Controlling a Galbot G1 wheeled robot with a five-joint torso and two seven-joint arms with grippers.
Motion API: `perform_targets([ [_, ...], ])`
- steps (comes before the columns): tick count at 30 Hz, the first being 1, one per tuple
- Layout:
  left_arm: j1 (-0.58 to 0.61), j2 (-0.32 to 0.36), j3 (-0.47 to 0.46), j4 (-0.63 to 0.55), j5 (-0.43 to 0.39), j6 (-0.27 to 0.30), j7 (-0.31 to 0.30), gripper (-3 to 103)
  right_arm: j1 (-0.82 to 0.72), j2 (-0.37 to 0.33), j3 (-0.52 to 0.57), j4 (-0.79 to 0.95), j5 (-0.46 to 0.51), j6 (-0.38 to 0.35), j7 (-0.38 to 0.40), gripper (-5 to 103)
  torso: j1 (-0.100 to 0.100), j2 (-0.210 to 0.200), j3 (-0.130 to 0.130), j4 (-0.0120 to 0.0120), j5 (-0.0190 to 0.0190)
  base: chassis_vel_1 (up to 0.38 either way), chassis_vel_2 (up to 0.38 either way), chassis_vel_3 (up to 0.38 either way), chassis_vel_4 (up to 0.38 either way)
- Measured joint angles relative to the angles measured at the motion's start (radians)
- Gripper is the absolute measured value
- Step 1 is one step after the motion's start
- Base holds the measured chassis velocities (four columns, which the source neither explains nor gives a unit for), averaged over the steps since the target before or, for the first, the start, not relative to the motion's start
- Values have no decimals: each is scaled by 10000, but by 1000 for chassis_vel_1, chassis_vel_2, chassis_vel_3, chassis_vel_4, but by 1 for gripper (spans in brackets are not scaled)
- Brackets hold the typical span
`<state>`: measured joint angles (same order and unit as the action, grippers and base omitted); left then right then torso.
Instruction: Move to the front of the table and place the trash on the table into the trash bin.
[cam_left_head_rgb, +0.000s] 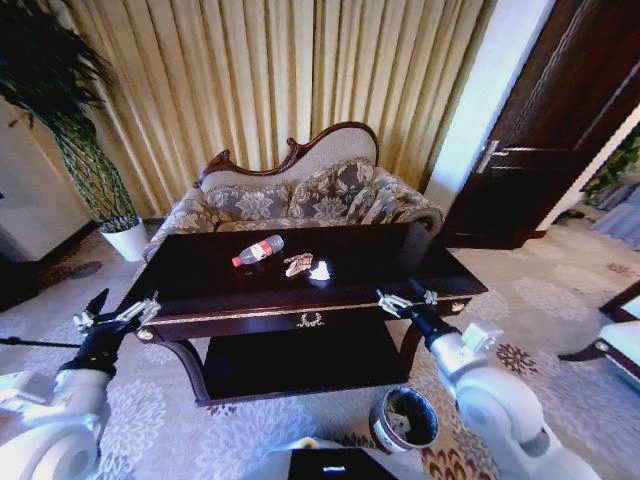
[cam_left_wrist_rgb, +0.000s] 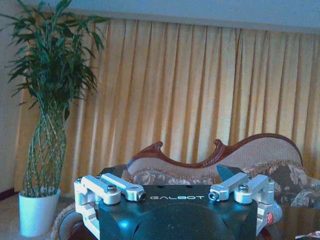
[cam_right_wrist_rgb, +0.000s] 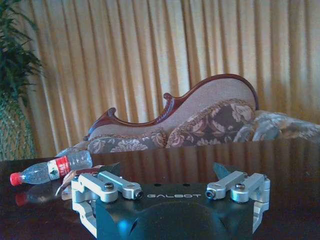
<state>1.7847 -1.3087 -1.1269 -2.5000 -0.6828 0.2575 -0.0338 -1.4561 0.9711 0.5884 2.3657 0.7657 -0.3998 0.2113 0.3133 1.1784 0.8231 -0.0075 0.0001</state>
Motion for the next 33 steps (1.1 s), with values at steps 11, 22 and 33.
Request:
perform_targets([
  [11,133,-281,107,1,220,-17,-19,100,3748,-1066,-2946,-2046,888,-1184,432,100,11,-5,5,-1,0,0,0,0,0],
  [22,143,-410,-39,1,302,-17,-58,100,6381,-467,-5539,-3276,1576,-1733,1354,100,10,-6,5,0,-3,0,0,0,0],
  [33,59,-424,213,0,512,-24,-187,100,7265,43,-6527,-4188,1533,-1845,1694,100,9,-5,4,0,-2,0,0,0,0],
])
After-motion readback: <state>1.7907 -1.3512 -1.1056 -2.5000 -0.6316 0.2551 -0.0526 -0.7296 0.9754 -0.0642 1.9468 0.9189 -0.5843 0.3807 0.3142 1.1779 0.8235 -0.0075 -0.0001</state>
